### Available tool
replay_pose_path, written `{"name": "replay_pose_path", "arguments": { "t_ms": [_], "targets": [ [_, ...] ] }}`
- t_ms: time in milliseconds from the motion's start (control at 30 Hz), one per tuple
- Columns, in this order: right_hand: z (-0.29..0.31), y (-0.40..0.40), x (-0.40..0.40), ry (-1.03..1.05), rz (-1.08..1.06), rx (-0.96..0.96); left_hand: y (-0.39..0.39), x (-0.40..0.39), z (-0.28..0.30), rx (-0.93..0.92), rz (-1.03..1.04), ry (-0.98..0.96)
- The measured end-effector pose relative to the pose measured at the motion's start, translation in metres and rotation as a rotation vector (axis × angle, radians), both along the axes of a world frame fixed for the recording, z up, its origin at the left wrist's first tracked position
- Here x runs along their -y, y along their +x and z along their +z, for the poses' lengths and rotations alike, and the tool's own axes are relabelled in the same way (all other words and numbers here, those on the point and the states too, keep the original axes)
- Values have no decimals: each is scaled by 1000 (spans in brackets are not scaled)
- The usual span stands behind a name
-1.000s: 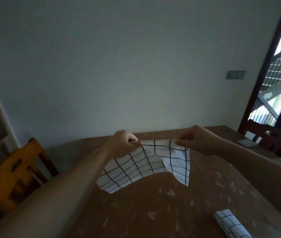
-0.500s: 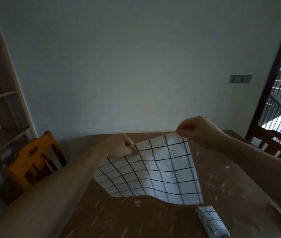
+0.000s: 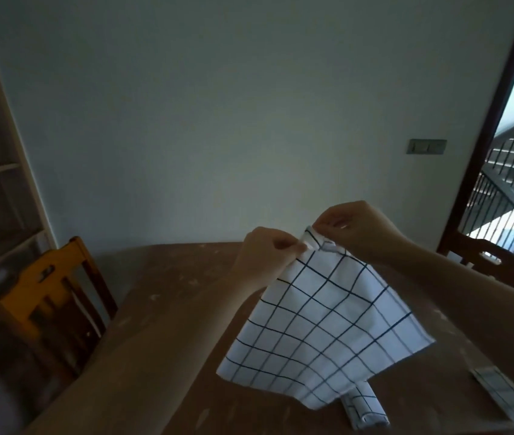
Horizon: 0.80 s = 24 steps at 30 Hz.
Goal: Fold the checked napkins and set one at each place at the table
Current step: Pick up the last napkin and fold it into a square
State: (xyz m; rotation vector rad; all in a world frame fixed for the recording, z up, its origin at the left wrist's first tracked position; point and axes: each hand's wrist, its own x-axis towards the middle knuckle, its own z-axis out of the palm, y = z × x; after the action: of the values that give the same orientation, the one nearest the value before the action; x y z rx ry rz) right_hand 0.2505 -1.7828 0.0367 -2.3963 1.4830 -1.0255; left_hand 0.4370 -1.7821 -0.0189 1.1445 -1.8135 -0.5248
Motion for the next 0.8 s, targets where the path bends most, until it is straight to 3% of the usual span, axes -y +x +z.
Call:
{"name": "replay_pose_path", "arguments": {
  "t_ms": [133,233,400,800],
  "targets": [
    [-2,-5,-6,-46,-139,-22,-8,0,-3,12,21,-42],
    [-3,1,-5,82,-106,-94,-11,-1,-5,29,-2,-60],
    [-4,13,8,181,-96,27,-1,-3,-3,22,-20,-51],
    [-9,62,25,355,0,-18,50,8,-16,82,-25,-74]
  ]
}}
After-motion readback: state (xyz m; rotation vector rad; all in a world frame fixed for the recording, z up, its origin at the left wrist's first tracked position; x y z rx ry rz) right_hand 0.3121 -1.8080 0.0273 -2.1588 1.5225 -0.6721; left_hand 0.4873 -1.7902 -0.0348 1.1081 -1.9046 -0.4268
